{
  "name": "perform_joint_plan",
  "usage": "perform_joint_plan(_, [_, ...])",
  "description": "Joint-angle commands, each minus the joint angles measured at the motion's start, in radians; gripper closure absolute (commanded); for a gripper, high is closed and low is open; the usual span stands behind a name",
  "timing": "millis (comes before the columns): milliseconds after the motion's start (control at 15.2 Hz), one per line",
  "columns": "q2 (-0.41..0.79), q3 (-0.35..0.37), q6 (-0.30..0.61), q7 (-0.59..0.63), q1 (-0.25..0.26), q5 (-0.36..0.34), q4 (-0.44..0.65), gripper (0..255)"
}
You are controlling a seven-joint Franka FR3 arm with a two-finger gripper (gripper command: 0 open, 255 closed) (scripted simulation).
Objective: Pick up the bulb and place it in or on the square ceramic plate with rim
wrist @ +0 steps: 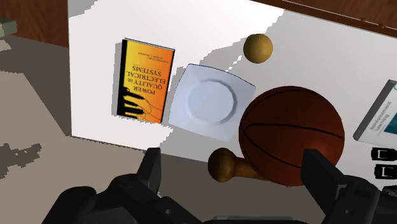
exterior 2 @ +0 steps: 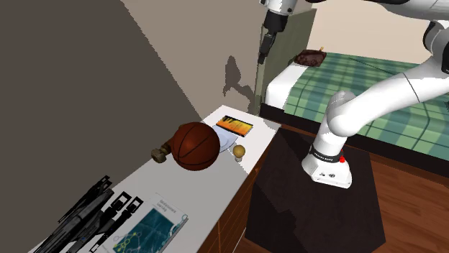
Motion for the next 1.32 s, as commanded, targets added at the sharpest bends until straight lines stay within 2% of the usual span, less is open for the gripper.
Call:
perform_joint_plan(0, [0.000, 0.000, 0.000, 0.000, 0.000, 0.000, 0.000, 0])
perform_joint_plan(660, [-0.024, 0.075, 0.308, 0.077, 0.023, 0.054, -0.337, 0])
perform_joint_plan(1254, [0.108, 0.168, 0.648, 0.155, 0.052, 0.115, -0.548, 0])
